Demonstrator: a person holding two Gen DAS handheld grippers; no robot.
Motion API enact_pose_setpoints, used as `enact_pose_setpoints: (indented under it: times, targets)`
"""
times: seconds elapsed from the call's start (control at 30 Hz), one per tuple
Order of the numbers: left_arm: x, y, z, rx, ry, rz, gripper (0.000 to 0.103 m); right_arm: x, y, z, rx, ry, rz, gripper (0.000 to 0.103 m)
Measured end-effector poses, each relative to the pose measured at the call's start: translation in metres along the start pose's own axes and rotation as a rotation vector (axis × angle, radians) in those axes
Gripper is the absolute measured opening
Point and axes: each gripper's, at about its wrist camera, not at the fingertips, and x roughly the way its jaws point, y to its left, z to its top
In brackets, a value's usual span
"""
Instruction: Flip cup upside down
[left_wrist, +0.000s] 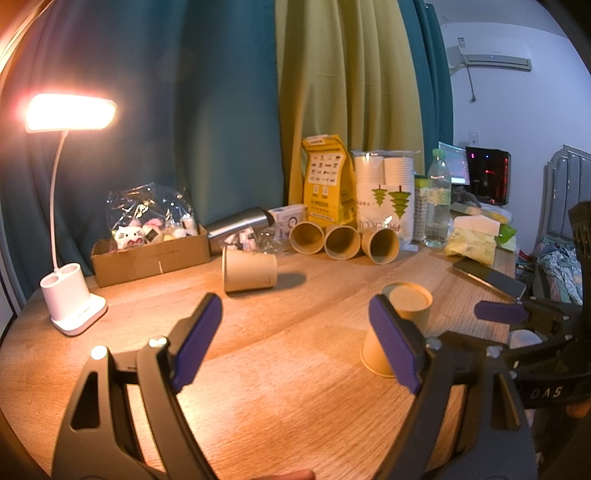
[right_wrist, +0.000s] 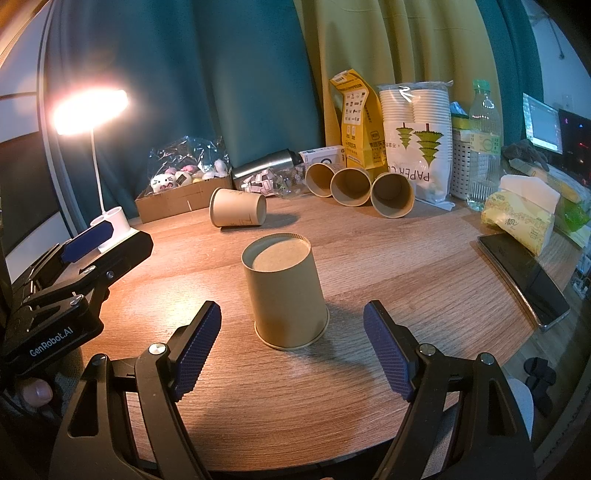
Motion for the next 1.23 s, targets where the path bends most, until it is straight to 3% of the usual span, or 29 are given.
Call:
enact_pose_setpoints:
  times: [1.23]
  targets:
    - [0.0009,0.0043,0.0002,-0.003,0.001,0.005,0.083,0.0001,-0.0004,-0.0003,0.001,0.0,0.001,0.082]
